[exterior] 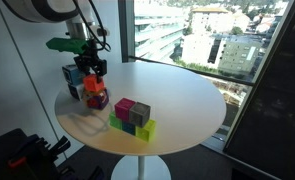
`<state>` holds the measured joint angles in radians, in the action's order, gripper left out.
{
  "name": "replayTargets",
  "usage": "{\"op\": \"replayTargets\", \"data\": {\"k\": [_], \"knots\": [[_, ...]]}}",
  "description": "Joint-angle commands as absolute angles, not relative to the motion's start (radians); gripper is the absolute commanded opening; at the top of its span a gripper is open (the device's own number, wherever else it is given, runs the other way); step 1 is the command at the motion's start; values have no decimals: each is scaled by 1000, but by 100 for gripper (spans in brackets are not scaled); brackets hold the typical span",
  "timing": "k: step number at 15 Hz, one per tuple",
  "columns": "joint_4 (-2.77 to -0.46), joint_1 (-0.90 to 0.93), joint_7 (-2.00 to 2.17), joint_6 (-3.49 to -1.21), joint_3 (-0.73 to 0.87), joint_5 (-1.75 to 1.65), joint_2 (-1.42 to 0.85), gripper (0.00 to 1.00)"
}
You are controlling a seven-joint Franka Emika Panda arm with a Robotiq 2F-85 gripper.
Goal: Pick up the orange block and put it on the block with the number six on it
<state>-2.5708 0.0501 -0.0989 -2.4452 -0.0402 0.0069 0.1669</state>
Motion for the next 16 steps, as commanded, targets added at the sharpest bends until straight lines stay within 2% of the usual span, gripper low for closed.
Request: {"op": "replayTargets", "data": {"k": [1, 7, 9, 10, 12, 13, 16], "knots": [[-2592, 44, -61, -2483, -42, -14, 172, 28], [-2605, 43, -50, -2515, -42, -14, 156, 30], [-2606, 42, -50, -2516, -41, -14, 152, 77], [-2605, 42, -50, -2515, -40, -13, 152, 79], [-2604, 40, -49, -2513, -39, -14, 153, 95], [-2603, 40, -50, -2510, -38, -13, 155, 99], [-2598, 39, -49, -2503, -38, -11, 160, 100]]}}
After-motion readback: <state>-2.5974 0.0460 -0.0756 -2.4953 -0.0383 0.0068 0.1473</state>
